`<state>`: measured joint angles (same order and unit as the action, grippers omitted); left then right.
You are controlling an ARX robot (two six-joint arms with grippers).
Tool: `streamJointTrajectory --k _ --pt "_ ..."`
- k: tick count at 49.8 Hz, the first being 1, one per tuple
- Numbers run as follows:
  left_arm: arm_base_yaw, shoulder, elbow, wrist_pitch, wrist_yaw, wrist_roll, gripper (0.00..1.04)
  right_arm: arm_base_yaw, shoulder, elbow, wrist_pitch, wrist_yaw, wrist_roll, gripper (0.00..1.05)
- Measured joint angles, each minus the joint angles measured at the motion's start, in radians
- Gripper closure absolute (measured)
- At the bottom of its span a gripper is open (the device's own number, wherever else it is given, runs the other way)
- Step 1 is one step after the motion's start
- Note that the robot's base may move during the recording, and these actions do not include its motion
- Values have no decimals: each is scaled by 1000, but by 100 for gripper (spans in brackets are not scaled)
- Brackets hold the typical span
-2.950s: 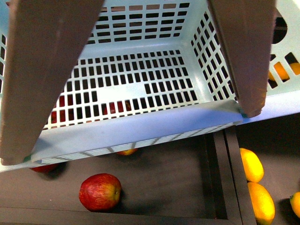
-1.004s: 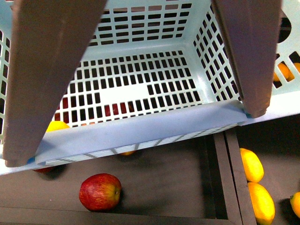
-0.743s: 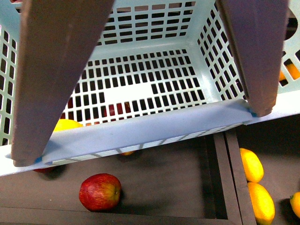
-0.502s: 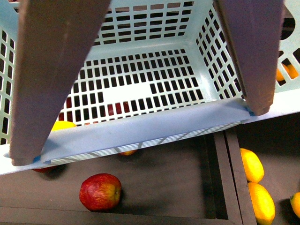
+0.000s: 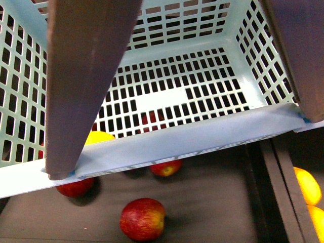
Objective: Pick lemon and mango into basket
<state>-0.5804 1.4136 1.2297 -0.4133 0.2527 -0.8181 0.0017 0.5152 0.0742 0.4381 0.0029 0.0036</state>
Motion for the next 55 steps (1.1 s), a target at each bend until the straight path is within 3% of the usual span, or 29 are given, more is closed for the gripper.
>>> streamJointTrajectory --k 55 --pt "5 0 1 -2 -15 1 77 -1 0 -2 -1 0 0 9"
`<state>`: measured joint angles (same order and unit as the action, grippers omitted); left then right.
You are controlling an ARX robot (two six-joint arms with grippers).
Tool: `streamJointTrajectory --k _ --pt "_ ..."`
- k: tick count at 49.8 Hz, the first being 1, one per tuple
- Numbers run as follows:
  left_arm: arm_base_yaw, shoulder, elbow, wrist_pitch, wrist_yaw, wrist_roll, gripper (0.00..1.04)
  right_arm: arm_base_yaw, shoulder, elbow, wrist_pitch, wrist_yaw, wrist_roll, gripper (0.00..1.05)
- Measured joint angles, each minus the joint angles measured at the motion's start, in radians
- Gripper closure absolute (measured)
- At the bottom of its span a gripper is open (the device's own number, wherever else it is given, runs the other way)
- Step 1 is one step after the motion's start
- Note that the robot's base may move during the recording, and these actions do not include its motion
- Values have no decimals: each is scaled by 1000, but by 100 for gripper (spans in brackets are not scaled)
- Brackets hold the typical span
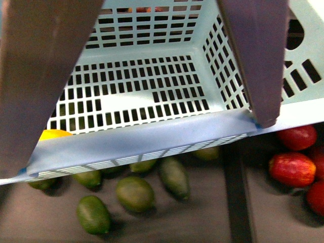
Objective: Pick lemon and mango into basket
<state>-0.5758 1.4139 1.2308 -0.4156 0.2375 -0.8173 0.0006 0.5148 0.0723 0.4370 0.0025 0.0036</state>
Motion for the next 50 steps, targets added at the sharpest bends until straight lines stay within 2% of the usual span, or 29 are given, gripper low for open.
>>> streamJointTrajectory --k 50 --pt "0 0 0 0 8 -7 77 1 0 0 0 -5 0 9"
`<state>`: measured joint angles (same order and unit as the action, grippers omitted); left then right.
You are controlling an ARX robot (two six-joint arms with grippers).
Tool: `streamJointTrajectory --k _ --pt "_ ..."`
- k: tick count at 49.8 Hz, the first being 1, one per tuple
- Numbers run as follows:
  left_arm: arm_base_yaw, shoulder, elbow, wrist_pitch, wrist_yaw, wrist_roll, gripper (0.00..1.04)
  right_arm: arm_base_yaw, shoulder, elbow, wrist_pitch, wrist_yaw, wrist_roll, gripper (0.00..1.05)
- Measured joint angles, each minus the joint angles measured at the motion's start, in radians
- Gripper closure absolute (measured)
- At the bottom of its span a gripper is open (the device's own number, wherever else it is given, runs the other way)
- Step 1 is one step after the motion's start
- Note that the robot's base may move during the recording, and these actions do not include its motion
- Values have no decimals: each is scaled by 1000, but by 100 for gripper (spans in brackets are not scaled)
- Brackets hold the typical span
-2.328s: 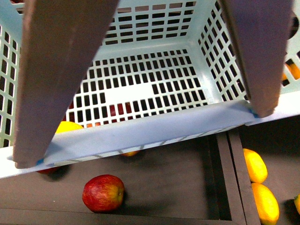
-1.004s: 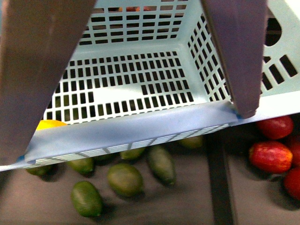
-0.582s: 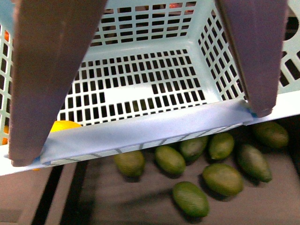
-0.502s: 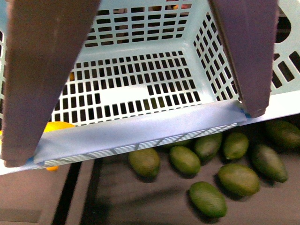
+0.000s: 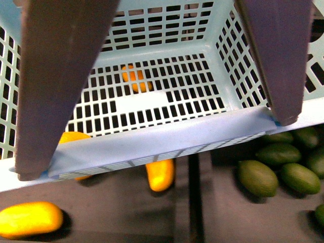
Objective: Pick lemon and mango into basket
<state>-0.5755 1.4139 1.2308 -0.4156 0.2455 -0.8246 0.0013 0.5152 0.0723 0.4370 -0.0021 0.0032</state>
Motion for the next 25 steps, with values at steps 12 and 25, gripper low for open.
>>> streamJointTrajectory --k 12,25 --pt "0 0 0 0 -2 1 77 0 -1 0 0 3 0 9" --pt "0 0 0 0 -3 1 77 -1 0 0 0 2 0 9"
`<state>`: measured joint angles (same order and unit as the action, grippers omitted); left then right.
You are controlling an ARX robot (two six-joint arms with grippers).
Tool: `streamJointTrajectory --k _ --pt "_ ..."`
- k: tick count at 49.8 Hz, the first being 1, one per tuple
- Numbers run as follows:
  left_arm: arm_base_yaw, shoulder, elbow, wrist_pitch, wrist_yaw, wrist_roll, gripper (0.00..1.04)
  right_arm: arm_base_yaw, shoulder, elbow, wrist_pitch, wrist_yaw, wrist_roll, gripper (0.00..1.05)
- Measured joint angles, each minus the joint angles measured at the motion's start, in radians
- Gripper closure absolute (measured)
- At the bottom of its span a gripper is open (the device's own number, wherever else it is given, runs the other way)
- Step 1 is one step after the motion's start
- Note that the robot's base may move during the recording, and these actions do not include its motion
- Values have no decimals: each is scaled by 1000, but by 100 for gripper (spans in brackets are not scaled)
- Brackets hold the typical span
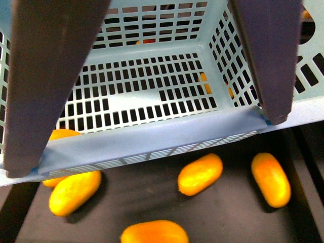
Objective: Pick lemon and mango into basket
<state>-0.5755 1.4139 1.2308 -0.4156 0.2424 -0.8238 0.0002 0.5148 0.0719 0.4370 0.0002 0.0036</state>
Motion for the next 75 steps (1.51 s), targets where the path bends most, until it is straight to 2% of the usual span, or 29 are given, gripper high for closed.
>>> streamJointTrajectory --k 37,44,45,47,49,51,53,59,62,75 --pt "3 0 2 0 0 5 77 0 1 0 0 -3 0 9" --pt "15 0 2 0 -27 14 77 0 0 0 0 -4 0 9" --pt "13 0 2 0 -23 17 77 5 9 6 -22 19 16 9" --pt "9 0 2 0 -13 14 77 19 51 89 -242 150 104 9" --pt "6 0 1 -3 -6 5 77 -17 116 187 -450 242 216 9" --pt "3 0 1 -3 -4 1 77 -67 168 240 -555 243 280 9" --pt "2 0 1 -3 -3 3 77 -140 225 270 -572 202 315 9" --pt "0 1 1 -3 6 3 77 -351 478 352 -413 23 286 9" --pt "-2 1 1 -3 12 5 77 -424 618 378 -315 -8 246 9" --pt "-2 0 1 -3 -4 2 77 -602 1143 439 -79 -103 130 9"
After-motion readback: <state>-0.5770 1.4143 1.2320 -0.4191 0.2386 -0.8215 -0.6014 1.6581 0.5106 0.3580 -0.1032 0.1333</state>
